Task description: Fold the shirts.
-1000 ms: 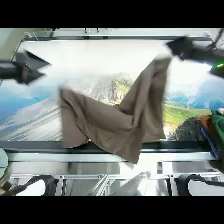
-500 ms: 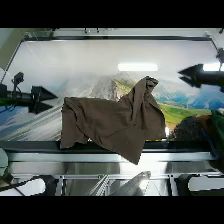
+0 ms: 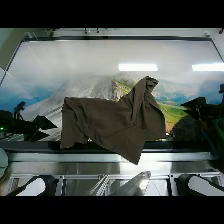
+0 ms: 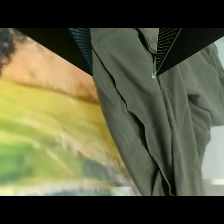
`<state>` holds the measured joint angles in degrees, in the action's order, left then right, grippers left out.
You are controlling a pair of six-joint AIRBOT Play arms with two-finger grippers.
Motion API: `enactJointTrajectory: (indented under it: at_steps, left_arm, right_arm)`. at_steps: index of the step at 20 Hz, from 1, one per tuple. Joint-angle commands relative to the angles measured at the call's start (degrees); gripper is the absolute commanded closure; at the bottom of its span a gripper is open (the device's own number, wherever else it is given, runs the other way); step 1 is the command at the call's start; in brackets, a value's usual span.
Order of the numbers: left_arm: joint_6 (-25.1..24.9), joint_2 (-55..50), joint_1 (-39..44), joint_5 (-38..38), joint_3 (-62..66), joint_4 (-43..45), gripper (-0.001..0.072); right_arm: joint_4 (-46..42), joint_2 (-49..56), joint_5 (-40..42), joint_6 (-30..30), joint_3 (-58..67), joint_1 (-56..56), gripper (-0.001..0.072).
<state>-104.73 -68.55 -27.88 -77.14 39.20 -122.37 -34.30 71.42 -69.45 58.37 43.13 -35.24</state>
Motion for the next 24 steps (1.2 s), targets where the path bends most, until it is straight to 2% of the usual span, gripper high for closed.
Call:
enactJointTrajectory:
  at_steps: [1, 6, 11, 12, 13, 14, 18, 19, 20, 22, 24]
  left_arm:
    - [0.4, -3.6, 4.3, 3.3, -2.4, 0.7, 0.0079]
    - [0.4, -13.7, 14.0, 4.8, 4.1, -0.7, 0.0078]
    - [0.2, -19.3, 17.4, 4.7, 12.8, -2.2, 0.0086]
    - [-0.1, -19.4, 17.7, 4.8, 13.6, -2.1, 0.0260]
    - [-1.2, -19.3, 17.8, 4.8, 14.3, -2.2, 0.0486]
    - [-1.8, -19.3, 17.8, 5.1, 14.9, -2.1, 0.0555]
    - [-2.0, -19.3, 13.9, 5.9, 17.2, -2.4, 0.0557]
    - [-2.6, -19.3, 13.4, 5.7, 17.2, -2.4, 0.0656]
    - [-3.8, -19.3, 13.3, 5.1, 17.1, -2.4, 0.0684]
    - [-4.8, -19.3, 13.3, 3.9, 17.0, -2.3, 0.0684]
    - [-4.8, -19.1, 13.3, 3.2, 17.1, -2.3, 0.0684]
  right_arm:
    - [-0.4, -5.6, 0.0, -0.5, -4.0, -0.4, 0.0277]
    - [0.0, -11.5, -1.1, -0.5, -4.0, -0.4, 0.0277]
    - [-0.2, -12.8, -5.1, 0.2, -4.1, -0.4, 0.0277]
    - [-0.4, -12.8, -5.9, 0.4, -4.2, -0.4, 0.0278]
    - [-0.8, -12.8, -6.1, 0.4, -4.5, -0.4, 0.0277]
    - [-1.1, -12.8, -6.1, 0.5, -5.1, -0.4, 0.0278]
    - [-1.3, -12.8, -6.1, 0.9, -8.8, -0.4, 0.0278]
    - [-1.3, -12.8, -6.1, 1.2, -10.0, -0.4, 0.0278]
    - [-1.4, -12.8, -6.1, 1.7, -11.5, -0.4, 0.0279]
    - [-3.2, -12.8, -5.0, 3.1, -14.5, -0.4, 0.0278]
    - [-9.1, -12.8, -2.6, 5.5, -16.5, -0.4, 0.0279]
